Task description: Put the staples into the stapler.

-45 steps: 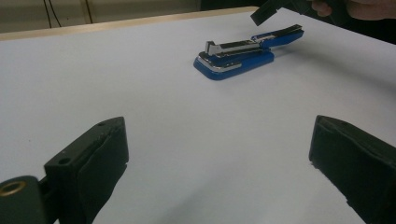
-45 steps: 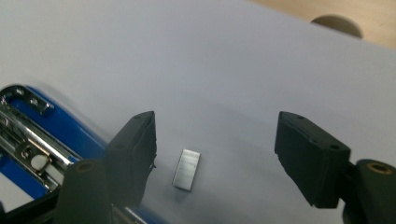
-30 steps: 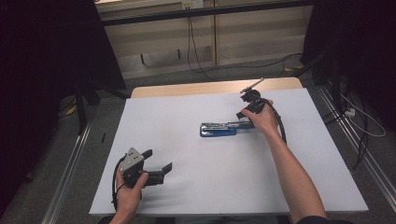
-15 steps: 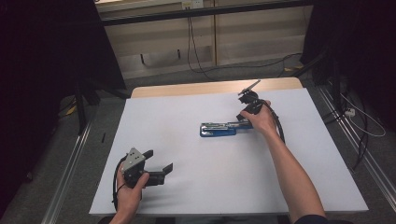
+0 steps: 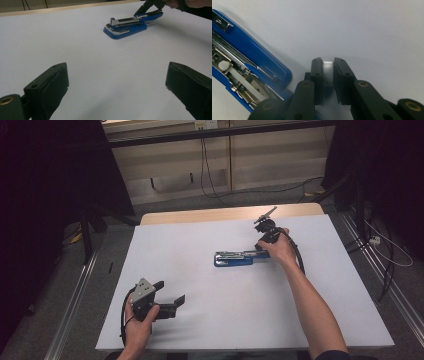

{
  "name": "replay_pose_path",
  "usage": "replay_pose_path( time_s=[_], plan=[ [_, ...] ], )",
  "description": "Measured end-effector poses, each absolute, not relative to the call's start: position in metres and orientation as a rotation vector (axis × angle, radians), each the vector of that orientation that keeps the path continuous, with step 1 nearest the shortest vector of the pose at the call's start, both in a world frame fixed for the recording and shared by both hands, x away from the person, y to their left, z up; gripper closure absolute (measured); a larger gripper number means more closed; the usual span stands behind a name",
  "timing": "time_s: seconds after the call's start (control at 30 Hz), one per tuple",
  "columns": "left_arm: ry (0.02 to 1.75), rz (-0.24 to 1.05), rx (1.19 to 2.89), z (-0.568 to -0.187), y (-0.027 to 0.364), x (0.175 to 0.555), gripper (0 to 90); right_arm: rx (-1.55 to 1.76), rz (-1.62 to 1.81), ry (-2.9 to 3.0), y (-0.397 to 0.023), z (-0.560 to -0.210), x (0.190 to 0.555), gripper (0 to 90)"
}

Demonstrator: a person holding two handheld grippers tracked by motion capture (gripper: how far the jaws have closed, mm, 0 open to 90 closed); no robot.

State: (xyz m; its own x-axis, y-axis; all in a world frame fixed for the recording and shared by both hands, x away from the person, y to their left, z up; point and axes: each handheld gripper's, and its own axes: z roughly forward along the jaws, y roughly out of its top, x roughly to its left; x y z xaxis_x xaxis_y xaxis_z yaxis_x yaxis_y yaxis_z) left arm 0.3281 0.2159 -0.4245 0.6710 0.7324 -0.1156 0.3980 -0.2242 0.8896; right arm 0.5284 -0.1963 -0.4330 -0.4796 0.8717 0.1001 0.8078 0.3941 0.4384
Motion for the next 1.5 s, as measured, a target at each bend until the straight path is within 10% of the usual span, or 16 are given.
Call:
replay_pose_path(
  time_s=[1.5],
  plan=[
    [0.902,0.424,1.843,-0.424,0.218,0.326,5.1,1.354,0.966,2.392,-0.198,-0.400,0.510,79.4]
  ],
)
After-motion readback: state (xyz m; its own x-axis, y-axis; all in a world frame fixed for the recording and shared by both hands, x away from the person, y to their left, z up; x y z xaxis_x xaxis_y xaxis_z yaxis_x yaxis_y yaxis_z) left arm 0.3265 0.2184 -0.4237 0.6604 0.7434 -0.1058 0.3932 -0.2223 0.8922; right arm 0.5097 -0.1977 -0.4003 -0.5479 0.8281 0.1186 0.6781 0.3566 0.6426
